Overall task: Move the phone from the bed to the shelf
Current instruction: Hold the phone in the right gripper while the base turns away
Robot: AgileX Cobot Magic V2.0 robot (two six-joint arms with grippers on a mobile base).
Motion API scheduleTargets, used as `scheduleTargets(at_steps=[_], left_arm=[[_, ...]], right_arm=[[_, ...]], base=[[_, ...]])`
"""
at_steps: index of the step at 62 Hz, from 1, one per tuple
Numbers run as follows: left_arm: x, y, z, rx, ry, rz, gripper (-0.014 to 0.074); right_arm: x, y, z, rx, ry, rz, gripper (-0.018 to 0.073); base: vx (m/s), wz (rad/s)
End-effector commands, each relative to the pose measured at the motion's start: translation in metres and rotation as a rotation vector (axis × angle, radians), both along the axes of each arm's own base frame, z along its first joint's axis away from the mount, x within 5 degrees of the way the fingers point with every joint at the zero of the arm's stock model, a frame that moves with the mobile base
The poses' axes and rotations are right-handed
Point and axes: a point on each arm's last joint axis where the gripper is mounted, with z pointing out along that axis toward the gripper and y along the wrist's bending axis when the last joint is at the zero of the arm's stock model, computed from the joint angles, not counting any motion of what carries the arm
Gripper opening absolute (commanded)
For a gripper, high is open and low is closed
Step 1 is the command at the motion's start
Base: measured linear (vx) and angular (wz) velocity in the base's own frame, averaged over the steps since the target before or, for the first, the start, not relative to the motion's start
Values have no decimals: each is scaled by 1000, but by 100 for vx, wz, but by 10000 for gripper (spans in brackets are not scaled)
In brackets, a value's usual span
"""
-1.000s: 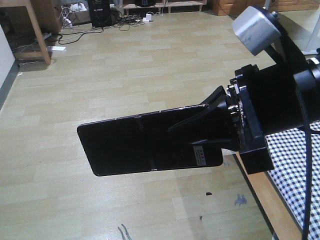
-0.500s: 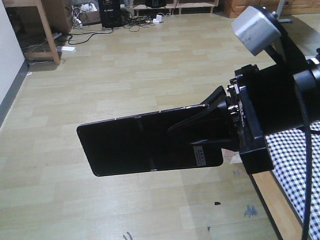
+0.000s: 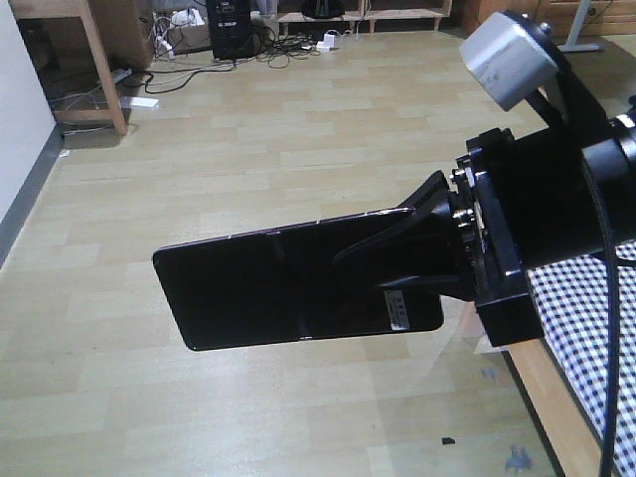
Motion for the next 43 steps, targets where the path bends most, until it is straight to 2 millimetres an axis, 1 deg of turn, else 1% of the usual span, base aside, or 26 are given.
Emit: scheduleTargets(at_steps=[1,43], left_arm=[[2,-1,5,2,-76,-8,1],[2,-1,5,2,-76,-8,1]], right_arm=[[-12,1,18,84,-16,44,-1],[-12,1,18,84,-16,42,-1]], base=[[24,3],[27,2]])
